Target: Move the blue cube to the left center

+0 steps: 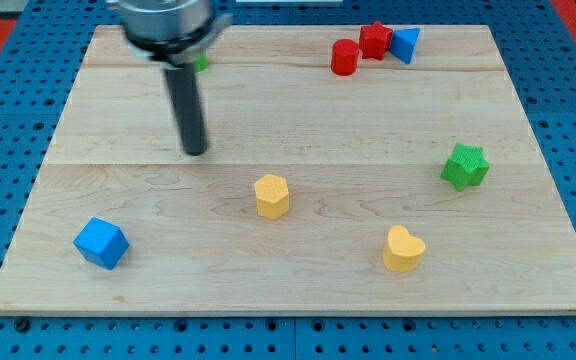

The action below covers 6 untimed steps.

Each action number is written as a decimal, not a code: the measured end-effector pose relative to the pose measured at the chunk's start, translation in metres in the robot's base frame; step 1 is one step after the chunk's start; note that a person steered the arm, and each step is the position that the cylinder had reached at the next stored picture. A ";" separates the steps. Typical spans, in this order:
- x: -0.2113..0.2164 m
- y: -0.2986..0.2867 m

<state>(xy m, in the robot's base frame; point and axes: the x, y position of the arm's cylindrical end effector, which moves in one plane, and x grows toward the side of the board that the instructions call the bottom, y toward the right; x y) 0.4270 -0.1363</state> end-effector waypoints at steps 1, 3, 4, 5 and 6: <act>0.042 -0.041; 0.159 -0.043; 0.183 -0.063; 0.191 -0.060; 0.181 -0.118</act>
<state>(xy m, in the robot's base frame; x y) 0.6083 -0.2544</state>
